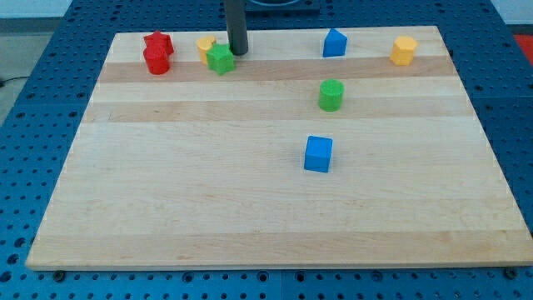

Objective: Push the green star into the red circle

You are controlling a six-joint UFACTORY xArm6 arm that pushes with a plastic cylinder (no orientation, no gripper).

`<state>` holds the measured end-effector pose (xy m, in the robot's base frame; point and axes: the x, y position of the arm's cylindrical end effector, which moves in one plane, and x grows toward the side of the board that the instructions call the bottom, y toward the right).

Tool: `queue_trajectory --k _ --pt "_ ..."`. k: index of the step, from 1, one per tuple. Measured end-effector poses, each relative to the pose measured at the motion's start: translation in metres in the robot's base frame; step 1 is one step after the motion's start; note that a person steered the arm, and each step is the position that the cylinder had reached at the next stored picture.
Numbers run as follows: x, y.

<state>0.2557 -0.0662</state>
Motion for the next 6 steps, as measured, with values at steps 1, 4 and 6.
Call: queue_trajectory --k 1,4,6 --pt "0.014 0.027" --pt "0.016 -0.01" --pt "0.024 -0.071"
